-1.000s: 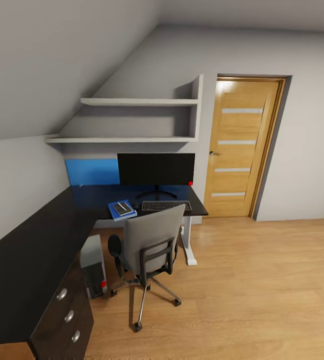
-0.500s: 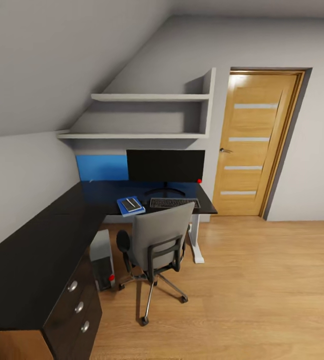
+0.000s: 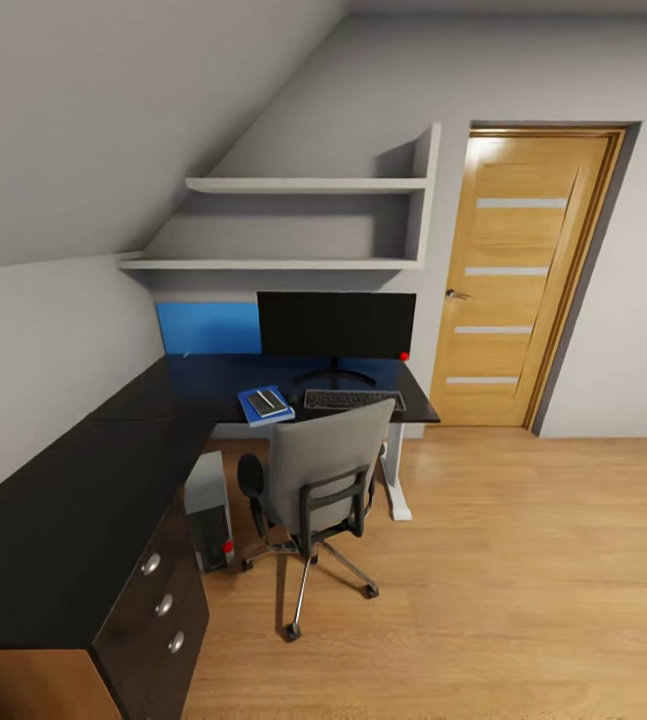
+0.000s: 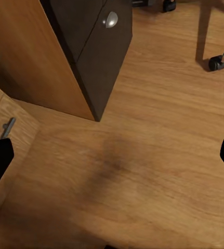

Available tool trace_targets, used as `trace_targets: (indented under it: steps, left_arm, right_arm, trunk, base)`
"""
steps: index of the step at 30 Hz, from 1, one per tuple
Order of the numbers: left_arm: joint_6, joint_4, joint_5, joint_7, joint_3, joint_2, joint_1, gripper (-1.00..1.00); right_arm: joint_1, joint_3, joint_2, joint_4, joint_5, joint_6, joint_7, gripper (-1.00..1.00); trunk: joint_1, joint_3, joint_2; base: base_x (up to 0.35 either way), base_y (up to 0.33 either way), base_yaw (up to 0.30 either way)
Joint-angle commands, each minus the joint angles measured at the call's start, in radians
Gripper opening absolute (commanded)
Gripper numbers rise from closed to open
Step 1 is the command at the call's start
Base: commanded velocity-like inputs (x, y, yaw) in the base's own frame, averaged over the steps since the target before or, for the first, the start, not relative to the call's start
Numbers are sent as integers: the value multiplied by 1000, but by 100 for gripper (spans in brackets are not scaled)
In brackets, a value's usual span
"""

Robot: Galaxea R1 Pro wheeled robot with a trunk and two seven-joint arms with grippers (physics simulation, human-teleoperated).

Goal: In the bedroom, organize the workspace by keeping the computer under the desk, ensuring the monitor is on the desk, placing the keyboard on the desk next to the monitor, placing the mouse on the desk next to the keyboard, moving the folder from the swivel chair onto the desk next to the mouse, stacking the notebook on top of the folder with the pen on top of the notebook, and positioning the swivel chair next to the desk.

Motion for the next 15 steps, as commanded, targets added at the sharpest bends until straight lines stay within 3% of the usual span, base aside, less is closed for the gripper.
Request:
trace_targets:
  steps: [1,6,15]
  left_arm:
    - [11,-1,-1,10,-9,0,-1,100]
    - [40,-1,-2,11,-10,-1,-1,100]
    - [47,-1,-2,11,-8,-1,-1,100]
  right_arm:
    - [-1,9,-1,0,1,5,-9,100]
    - [-1,9,-2,-2,1,17,-10,100]
    - [-1,9,-3,-4,3,112,-9,100]
  trunk:
    - [0,-3,-1]
    - [0,-11,-1]
    - [0,-24,-1]
  base:
    - [0,0,2]
    - [0,0,10]
    - [0,0,61]
